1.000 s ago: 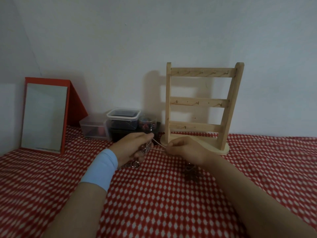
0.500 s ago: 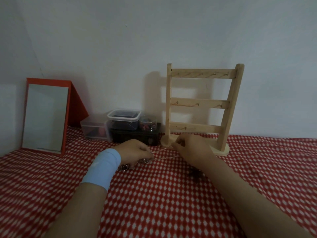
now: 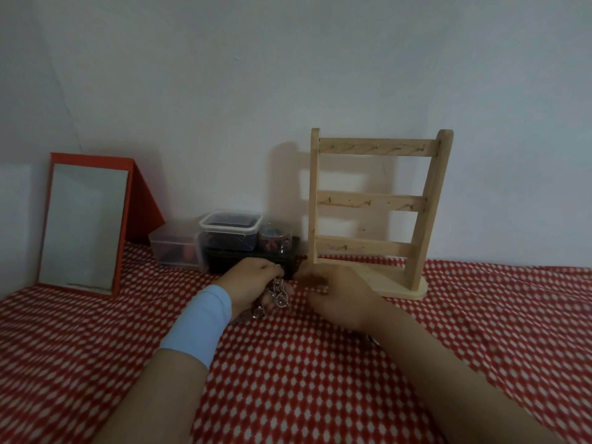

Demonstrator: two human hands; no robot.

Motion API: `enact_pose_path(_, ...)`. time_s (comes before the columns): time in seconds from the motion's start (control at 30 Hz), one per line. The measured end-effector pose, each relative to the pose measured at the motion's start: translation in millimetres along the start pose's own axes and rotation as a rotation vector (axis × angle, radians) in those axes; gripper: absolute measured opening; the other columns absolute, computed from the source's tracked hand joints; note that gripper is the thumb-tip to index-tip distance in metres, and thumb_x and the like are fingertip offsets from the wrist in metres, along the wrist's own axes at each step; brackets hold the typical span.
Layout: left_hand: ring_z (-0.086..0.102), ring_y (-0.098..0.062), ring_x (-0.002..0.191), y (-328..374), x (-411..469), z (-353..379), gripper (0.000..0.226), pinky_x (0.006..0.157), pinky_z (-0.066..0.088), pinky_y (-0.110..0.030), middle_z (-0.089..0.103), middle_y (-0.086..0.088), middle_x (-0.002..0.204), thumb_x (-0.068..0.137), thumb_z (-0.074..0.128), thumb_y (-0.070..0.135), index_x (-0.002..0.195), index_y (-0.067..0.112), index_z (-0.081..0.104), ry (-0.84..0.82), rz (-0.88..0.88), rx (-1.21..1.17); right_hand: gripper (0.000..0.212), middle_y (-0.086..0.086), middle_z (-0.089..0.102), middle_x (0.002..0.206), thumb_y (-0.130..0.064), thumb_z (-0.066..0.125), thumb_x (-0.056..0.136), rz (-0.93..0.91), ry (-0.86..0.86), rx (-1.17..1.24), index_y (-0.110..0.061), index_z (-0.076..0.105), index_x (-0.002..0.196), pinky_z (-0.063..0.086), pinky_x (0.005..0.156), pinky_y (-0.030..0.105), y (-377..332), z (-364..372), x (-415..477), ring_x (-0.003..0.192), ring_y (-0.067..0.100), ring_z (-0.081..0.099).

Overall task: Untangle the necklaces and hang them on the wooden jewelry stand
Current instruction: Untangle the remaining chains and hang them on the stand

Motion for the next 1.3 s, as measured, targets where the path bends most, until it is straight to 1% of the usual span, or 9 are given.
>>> enact_pose_path(0.1,0.046,-0.013,0.04,7.2,-5.7,8.5,0.021,0.047,0.047,-0.026,0.074,-0.016,0.082,0.102,0.049,0.018,0.102,0.001,0.062,-0.033,0.024,-0.207,0.051,0.003,0.073,0.116,-0.004,0.062,0.095,0.096,-0.081,0.481,-0.019,0.052,0.143,0.059,0.086,0.031,-5.5,14.2,-0.7,0.092,0.01,0.072)
enact_pose_path(0.23,0.05,-0.01,0.044,11.8,-8.1,10.5,0.016,0.048,0.047,-0.024,0.072,-0.011,0.084,0.101,0.052,0.016,0.102,0.002,0.061,-0.06,0.062,-0.242,0.03,-0.003,0.076,0.085,0.002,0.055,0.098,0.144,-0.091,0.766,-0.008,0.061,0.126,0.051,0.061,0.018,-10.2,13.1,-2.5,0.065,0.005,0.068)
enact_pose_path(0.37,0.054,-0.01,0.051,9.9,-5.9,3.8,0.014,0.058,0.049,-0.027,0.069,-0.007,0.086,0.091,0.066,0.01,0.105,0.007,0.064,-0.036,0.086,-0.023,0.039,-0.01,0.073,0.108,-0.036,0.076,0.089,0.155,-0.004,0.286,-0.028,0.067,0.126,0.049,0.085,0.017,2.2,6.6,2.1,0.098,0.001,0.066)
enact_pose_path(0.5,0.063,-0.014,0.064,10.0,-8.2,-1.1,0.025,0.069,0.055,-0.026,0.075,-0.013,0.093,0.086,0.074,0.017,0.108,0.014,0.062,-0.033,0.068,0.269,0.022,-0.02,0.072,0.098,-0.03,0.078,0.088,0.068,0.01,0.17,-0.029,0.079,0.11,0.045,0.075,0.004,5.2,4.9,2.5,0.085,-0.013,0.062)
enact_pose_path(0.63,0.067,-0.013,0.065,5.7,-6.8,-4.3,0.049,0.07,0.052,-0.029,0.073,-0.005,0.074,0.083,0.075,0.035,0.116,0.021,0.041,0.043,0.014,0.42,0.012,-0.018,0.076,0.094,-0.037,0.076,0.088,0.087,0.016,0.151,-0.031,0.082,0.097,0.052,0.082,0.015,4.0,1.9,3.1,0.085,-0.007,0.065)
enact_pose_path(0.77,0.064,-0.012,0.062,8.2,-7.7,-1.1,0.03,0.07,0.053,-0.028,0.072,-0.004,0.072,0.087,0.072,0.03,0.108,0.019,0.053,0.051,0.104,0.386,0.022,-0.023,0.073,0.086,-0.053,0.082,0.076,0.093,0.025,0.123,-0.037,0.081,0.092,0.051,0.072,0.012,-1.0,-1.6,-0.9,0.082,-0.007,0.065)
enact_pose_path(0.9,0.065,-0.011,0.066,10.5,-9.2,2.3,0.013,0.085,0.056,-0.037,0.073,-0.002,0.078,0.094,0.061,0.035,0.099,0.025,0.068,-0.027,0.181,0.378,0.008,-0.017,0.076,0.082,-0.032,0.077,0.089,0.059,0.124,0.325,-0.028,0.083,0.086,0.055,0.072,0.016,2.0,-4.7,0.1,0.077,-0.001,0.069)
enact_pose_path(1.07,0.059,-0.002,0.057,14.3,-15.0,3.0,0.015,0.071,0.048,-0.019,0.066,0.012,0.06,0.096,0.06,0.033,0.097,0.027,0.073,-0.059,0.245,0.396,0.023,-0.002,0.079,0.081,-0.025,0.069,0.096,0.222,0.103,0.618,-0.012,0.081,0.082,0.053,0.073,0.014,8.6,-7.1,-2.6,0.077,0.006,0.073)
enact_pose_path(1.3,0.062,0.007,0.088,14.6,-11.9,8.0,0.014,0.087,0.047,-0.018,0.07,0.018,0.095,0.095,0.061,0.029,0.098,0.028,0.074,-0.01,0.357,0.509,0.035,-0.002,0.077,0.072,-0.036,0.067,0.096,0.382,0.133,0.625,-0.006,0.078,0.082,0.053,0.064,0.014,5.8,-9.4,-3.1,0.069,0.007,0.073)
Point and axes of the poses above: each hand's wrist, its own x-axis towards the middle knuckle, its own z-axis out of the palm, y = z × x, the point moved 2 cm from there along x, towards the middle knuckle
